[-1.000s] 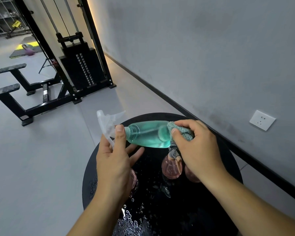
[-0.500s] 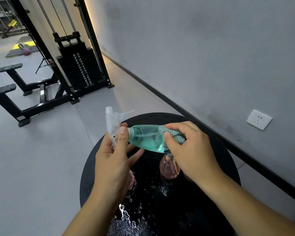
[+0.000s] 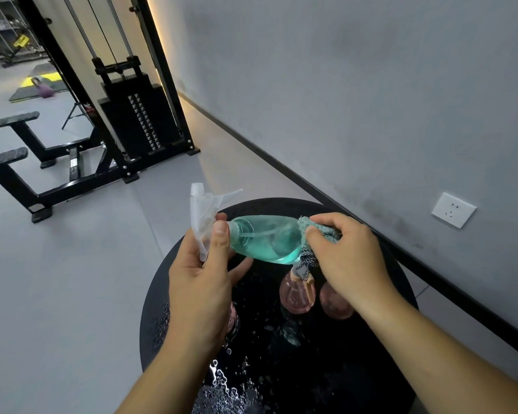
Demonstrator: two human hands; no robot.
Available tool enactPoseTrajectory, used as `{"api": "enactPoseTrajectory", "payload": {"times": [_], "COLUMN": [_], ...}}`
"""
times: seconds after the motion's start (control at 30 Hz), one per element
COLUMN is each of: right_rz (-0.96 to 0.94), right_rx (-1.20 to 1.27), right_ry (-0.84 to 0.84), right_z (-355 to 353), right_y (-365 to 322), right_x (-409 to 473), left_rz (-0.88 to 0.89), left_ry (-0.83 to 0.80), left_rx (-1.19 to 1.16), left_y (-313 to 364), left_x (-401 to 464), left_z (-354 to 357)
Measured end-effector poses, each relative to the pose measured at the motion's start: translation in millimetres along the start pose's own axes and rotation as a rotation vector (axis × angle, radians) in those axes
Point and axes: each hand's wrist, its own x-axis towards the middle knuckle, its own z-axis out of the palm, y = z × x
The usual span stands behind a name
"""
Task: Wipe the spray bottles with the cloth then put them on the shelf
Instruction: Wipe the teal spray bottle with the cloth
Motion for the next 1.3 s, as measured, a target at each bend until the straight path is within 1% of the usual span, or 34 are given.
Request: {"api": "enactPoseTrajectory", "payload": {"times": [0.17,0.37,0.5,0.57,0.63,0.73,0.8,0.83,1.0,1.07,1.17,1.3], "right_rz": [-0.118,-0.176,-0.300,-0.321,-0.305,-0.191,-0.119,-0.116,-0.279,-0.288,-0.179,0.050], "right_rx": [0.038,0.045,0.054,0.056,0.064,0.062,0.072,0.078,0.121,0.094,0.051,0.070], "right_ry": [-0.035,-0.024,-0.118,-0.140,-0.126,-0.054,-0.044,-0.045,-0.106,-0.086,-0.059,-0.101], "right_z": [5,6,8,8,8,4,0,-1,2,3,-1,-9], "right_y": [-11,-20,-31,-33,-32,-27,-25,-25,-34,-33,-23,-7], "right_x": [-15,-16,-25,-29,-29,-20,-14,-14,-31,-31,-20,-2], "left_rz": [-0.020,-0.016,-0.028,-0.030,-0.015,0.027,0.048,0.054,0.037,0.035,0.040,0.055], "left_ry": [-0.027,-0.054,-0.074,-0.090,-0.115,-0.130,-0.129,-0.126,-0.097,-0.082,-0.050,-0.025], "left_rx": [0.025,0.053,0.062,0.065,0.077,0.099,0.110,0.116,0.124,0.126,0.105,0.124], "left_y": [-2,-4,-7,-8,-9,-7,-6,-5,-6,-7,-6,-4], "left_x": [0,-3,-5,-5,-8,-11,-11,-11,-9,-9,-7,-3], "left_z": [0,6,8,8,9,11,11,11,11,11,9,4]}}
